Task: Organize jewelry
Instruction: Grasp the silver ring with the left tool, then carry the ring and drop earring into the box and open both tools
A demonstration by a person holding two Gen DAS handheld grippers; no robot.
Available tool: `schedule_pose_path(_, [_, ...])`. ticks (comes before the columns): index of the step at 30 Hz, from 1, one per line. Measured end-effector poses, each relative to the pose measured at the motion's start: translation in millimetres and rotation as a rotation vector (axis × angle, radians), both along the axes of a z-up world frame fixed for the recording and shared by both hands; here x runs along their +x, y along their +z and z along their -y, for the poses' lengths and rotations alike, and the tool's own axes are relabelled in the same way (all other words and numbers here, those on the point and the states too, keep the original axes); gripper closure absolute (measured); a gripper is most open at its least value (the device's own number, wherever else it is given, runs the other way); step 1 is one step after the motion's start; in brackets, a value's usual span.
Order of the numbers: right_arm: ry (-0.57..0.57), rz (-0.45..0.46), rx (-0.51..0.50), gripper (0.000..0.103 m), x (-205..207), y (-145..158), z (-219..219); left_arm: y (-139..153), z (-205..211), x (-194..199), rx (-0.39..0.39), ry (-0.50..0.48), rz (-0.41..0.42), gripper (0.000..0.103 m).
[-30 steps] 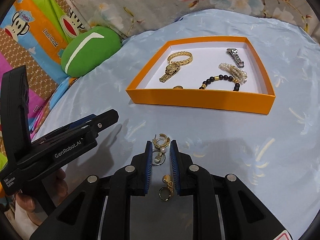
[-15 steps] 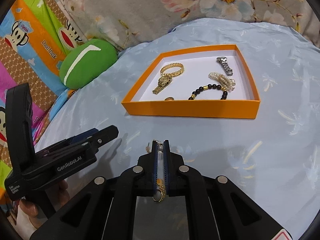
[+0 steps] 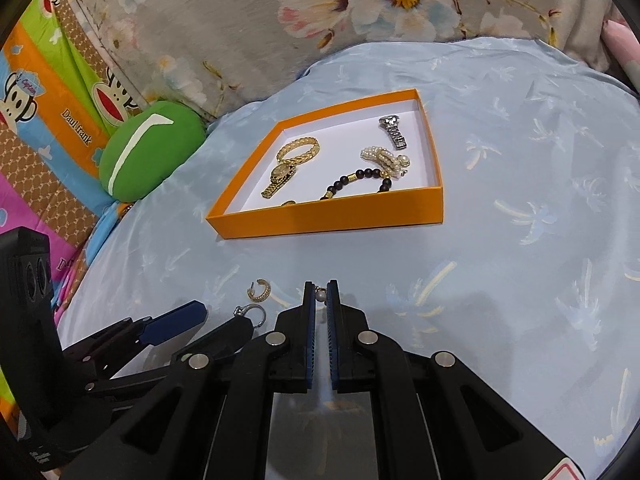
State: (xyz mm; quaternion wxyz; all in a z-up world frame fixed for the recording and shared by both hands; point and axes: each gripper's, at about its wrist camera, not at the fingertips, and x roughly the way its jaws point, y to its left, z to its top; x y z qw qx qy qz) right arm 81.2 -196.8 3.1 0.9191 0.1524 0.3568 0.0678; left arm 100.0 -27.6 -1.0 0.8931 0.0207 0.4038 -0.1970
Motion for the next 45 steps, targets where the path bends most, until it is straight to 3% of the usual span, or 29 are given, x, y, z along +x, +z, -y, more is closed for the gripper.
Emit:
schedule_pose_path(7, [-0.003,-0.004,0.014,0.098,0.3,-0.8,1.9,-1.8,7.7,2.6,0.042,-0.001,0.011,0.064])
schedule_pose_path(11, [-0.005,-0.004,0.024,0.098,1.0,-0.9,2.9,-2.2,11.1,2.9,0.046,-0.012,0.011,0.088])
schedule_pose_path(14, [-0.006,-0.003,0.026,0.098,1.1,-1.0,3.2,-2.2,10.3,3.3,0.032,-0.023,0.006,0.095])
schedule_pose_path(34, [-0.008,0.014,0.058,0.098,-0.1,2.4,7.9,9.1,0.3,-7.9,-0.036,-0.014,0.050,0.099])
schedule_pose_path(45, [0.001,0.125,0.031,0.098,20.5,49.9,17.8,53.8,-11.6,24.1,-0.060,0.025,0.125,0.099])
